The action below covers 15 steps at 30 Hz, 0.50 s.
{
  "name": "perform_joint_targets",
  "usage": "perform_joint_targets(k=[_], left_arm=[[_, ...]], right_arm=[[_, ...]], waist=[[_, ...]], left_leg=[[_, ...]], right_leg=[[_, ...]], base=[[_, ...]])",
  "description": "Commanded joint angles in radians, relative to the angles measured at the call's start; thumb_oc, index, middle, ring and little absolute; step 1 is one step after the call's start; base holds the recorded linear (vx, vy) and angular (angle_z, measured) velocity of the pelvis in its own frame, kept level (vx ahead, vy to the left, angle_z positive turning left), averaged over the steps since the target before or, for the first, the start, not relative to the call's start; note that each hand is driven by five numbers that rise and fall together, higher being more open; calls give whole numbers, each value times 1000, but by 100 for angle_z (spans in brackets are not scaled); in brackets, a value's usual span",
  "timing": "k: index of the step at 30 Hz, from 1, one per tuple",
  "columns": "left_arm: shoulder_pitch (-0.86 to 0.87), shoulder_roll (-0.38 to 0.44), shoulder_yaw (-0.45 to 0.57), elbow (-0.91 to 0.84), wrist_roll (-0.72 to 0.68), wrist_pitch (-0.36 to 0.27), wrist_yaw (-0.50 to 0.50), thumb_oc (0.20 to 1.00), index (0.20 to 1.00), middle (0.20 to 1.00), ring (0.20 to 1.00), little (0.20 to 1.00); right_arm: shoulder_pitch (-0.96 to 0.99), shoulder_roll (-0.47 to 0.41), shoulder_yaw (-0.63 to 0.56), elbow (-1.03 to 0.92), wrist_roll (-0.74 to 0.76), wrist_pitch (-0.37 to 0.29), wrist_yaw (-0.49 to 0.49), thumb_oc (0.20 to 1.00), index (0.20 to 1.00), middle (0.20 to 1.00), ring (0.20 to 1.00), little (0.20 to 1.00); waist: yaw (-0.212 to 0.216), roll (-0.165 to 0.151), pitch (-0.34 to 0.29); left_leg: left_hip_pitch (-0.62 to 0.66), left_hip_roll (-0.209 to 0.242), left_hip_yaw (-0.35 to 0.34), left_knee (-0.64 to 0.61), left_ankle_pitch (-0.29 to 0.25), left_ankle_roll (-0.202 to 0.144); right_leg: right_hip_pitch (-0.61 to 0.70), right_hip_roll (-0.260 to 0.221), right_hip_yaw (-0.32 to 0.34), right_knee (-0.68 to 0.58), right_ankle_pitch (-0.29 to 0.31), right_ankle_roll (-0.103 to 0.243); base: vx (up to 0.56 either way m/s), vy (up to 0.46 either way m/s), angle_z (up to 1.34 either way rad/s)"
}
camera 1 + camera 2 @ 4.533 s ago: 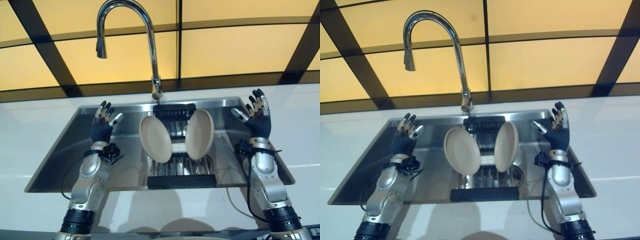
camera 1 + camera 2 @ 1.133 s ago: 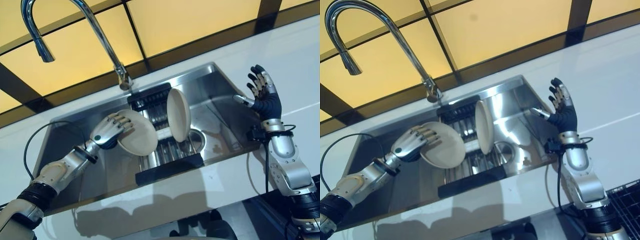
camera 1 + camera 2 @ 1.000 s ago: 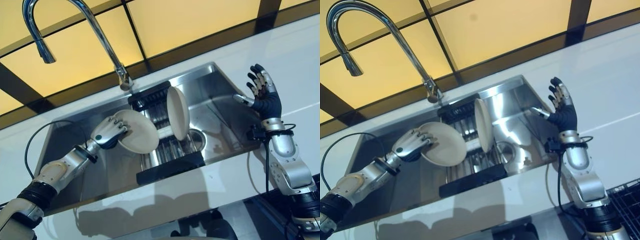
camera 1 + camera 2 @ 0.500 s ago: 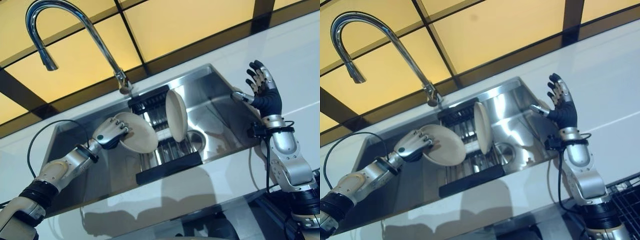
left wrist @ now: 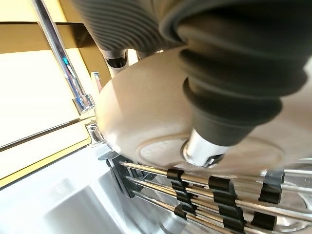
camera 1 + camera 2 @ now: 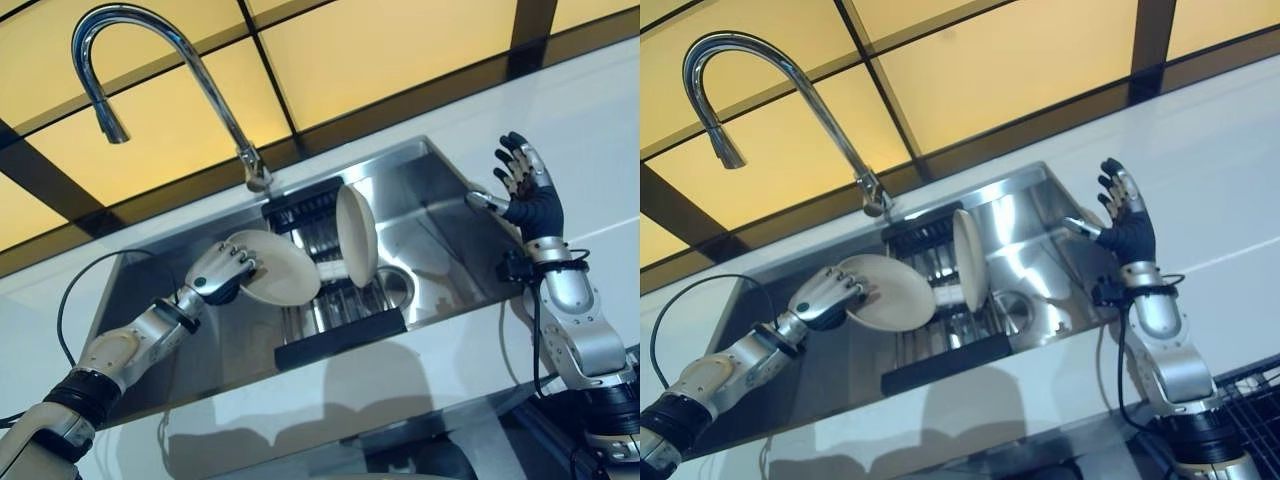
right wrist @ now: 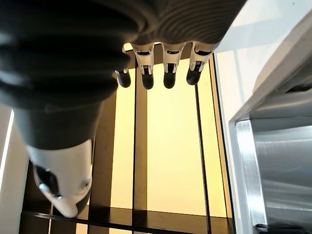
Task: Pick up plates and place into dishwasher.
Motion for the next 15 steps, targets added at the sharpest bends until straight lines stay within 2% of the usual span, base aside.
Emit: perform_joint_targets(k=[1, 5, 8, 12, 15], left_arm=[[33, 59, 153, -16, -73, 21, 51, 200, 200, 200, 200, 200], [58, 72, 223, -38, -190, 25, 77, 200, 200, 200, 200, 200], [89, 44, 306, -55, -280, 20, 97, 200, 200, 200, 200, 200], [135, 4, 397, -85, -300, 31, 121, 200, 200, 200, 200, 200], [153, 2, 430, -105, -305, 29, 120, 200, 200, 200, 200, 200]], right_arm=[[107, 9, -29, 47, -29, -61, 3, 1000, 1000, 1000, 1000, 1000], [116, 26, -36, 48, -31, -70, -1, 1000, 1000, 1000, 1000, 1000], [127, 52, -36, 51, -44, -83, -7, 1000, 1000, 1000, 1000, 1000], [140, 87, -42, 44, -60, -92, -1, 1000, 1000, 1000, 1000, 1000], [139, 97, -45, 39, -56, -95, -4, 1000, 1000, 1000, 1000, 1000]], waist=[[33, -82, -63], [46, -94, -71], [60, -108, -80], [72, -132, -91], [83, -149, -98]], left_leg=[[9, -30, -15, 4, -69, 0], [13, -25, -24, -4, -69, -1], [15, -20, -30, -7, -68, -3], [18, -11, -38, -10, -70, -4], [19, -3, -42, -12, -70, -6]], right_leg=[[111, -8, -36, -236, 47, 27], [117, -6, -43, -239, 47, 28], [124, -4, -52, -241, 45, 27], [128, 1, -58, -242, 44, 27], [131, 4, -66, -242, 43, 26]], base=[[-29, -33, 5], [-34, -44, 7], [-28, -62, 8], [-31, -61, 9], [-45, -60, 1]])
